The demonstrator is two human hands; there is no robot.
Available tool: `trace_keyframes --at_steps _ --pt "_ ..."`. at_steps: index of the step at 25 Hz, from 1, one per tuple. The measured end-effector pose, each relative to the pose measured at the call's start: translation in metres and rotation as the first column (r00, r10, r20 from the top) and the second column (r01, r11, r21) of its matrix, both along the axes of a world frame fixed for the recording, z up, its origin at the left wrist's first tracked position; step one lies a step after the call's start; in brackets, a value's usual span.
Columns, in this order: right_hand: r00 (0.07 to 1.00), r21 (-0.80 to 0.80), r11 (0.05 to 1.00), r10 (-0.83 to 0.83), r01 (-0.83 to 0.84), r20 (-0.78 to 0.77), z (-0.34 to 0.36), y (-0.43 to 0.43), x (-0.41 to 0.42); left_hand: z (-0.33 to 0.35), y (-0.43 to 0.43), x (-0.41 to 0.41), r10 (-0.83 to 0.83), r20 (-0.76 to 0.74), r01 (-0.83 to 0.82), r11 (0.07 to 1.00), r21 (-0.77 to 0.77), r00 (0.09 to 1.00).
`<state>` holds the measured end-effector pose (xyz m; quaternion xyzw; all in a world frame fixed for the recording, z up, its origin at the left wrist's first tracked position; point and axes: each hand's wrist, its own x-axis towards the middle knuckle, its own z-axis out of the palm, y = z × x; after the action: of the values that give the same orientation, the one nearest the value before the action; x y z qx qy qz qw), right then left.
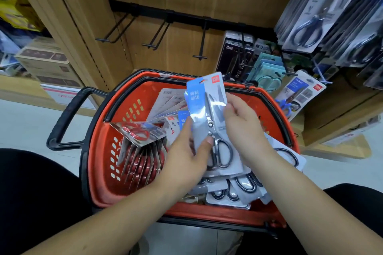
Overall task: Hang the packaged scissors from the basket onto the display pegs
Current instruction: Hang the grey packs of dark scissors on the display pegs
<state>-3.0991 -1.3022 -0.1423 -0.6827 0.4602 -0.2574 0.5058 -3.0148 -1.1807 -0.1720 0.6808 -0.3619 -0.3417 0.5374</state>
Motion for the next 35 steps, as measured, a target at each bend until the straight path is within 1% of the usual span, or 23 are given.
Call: trace_keyframes --at_steps 2,4,5,6,7,9,11,14,15,18,20,23,24,27,31,33,35 --pt "0.998 -0.058 0.997 0.055 -0.056 -0.027 0.004 0.006 -0.001 -0.009 -0.002 0.001 -0.004 0.085 -0.001 0.999 0.052 0.996" --pt "0.996 -0.112 0.991 0.066 -0.073 -0.067 0.007 0.0 -0.007 -0.014 -0.002 0.013 -0.006 0.188 -0.012 0.995 0.094 0.982" --pt "0.994 -0.131 0.989 0.05 -0.062 -0.094 0.006 -0.007 -0.01 -0.016 -0.002 0.021 -0.013 0.25 -0.026 0.988 0.153 0.968" --pt "0.992 -0.142 0.989 0.032 -0.049 -0.12 0.007 -0.013 -0.014 -0.019 0.0 0.028 -0.019 0.279 -0.048 0.972 0.232 0.96" --pt "0.992 -0.15 0.988 0.007 -0.026 -0.13 0.007 -0.021 -0.018 -0.019 0.002 0.033 -0.016 0.256 -0.065 0.95 0.306 0.967" --pt "0.991 -0.178 0.984 -0.036 0.013 -0.127 0.008 -0.033 -0.023 -0.016 0.007 0.032 0.005 0.104 -0.044 0.922 0.384 0.995" --pt "0.991 -0.204 0.979 -0.049 0.023 -0.123 0.011 -0.037 -0.026 -0.017 0.008 0.03 0.014 0.02 -0.021 0.92 0.39 1.0" --pt "0.989 -0.24 0.971 -0.051 0.016 -0.14 0.017 -0.036 -0.026 -0.02 0.005 0.039 0.08 -0.108 -0.03 0.915 0.402 0.991" --pt "0.984 -0.251 0.968 -0.064 0.021 -0.166 0.019 -0.036 -0.028 -0.018 0.004 0.042 0.092 -0.133 -0.031 0.916 0.401 0.987" --pt "0.96 -0.297 0.955 -0.101 0.02 -0.259 0.031 -0.037 -0.034 -0.012 0.001 0.049 0.114 -0.105 -0.069 0.93 0.362 0.988" --pt "0.96 -0.311 0.95 -0.104 0.019 -0.259 0.036 -0.038 -0.038 -0.001 0.002 0.051 0.145 -0.067 -0.12 0.95 0.288 0.987" --pt "0.957 -0.282 0.959 -0.084 0.002 -0.279 0.036 -0.034 -0.039 0.015 0.006 0.055 0.217 0.07 -0.226 0.962 0.153 0.974" --pt "0.957 -0.265 0.964 -0.075 -0.003 -0.281 0.035 -0.033 -0.039 0.017 0.006 0.057 0.244 0.07 -0.25 0.962 0.106 0.967" --pt "0.959 -0.245 0.97 -0.069 -0.001 -0.275 0.039 -0.033 -0.036 0.021 0.008 0.06 0.255 -0.032 -0.254 0.966 0.043 0.966" --pt "0.961 -0.301 0.954 -0.085 0.002 -0.264 0.046 -0.035 -0.038 0.025 0.006 0.057 0.197 -0.168 -0.2 0.98 -0.005 0.966" --pt "0.976 -0.313 0.949 -0.098 0.034 -0.194 0.054 -0.035 -0.042 0.029 0.001 0.053 0.153 -0.174 -0.158 0.987 -0.015 0.973" --pt "0.987 -0.373 0.925 -0.123 0.075 -0.105 0.063 -0.035 -0.051 0.039 -0.006 0.046 0.118 -0.152 -0.126 0.991 -0.048 0.981"
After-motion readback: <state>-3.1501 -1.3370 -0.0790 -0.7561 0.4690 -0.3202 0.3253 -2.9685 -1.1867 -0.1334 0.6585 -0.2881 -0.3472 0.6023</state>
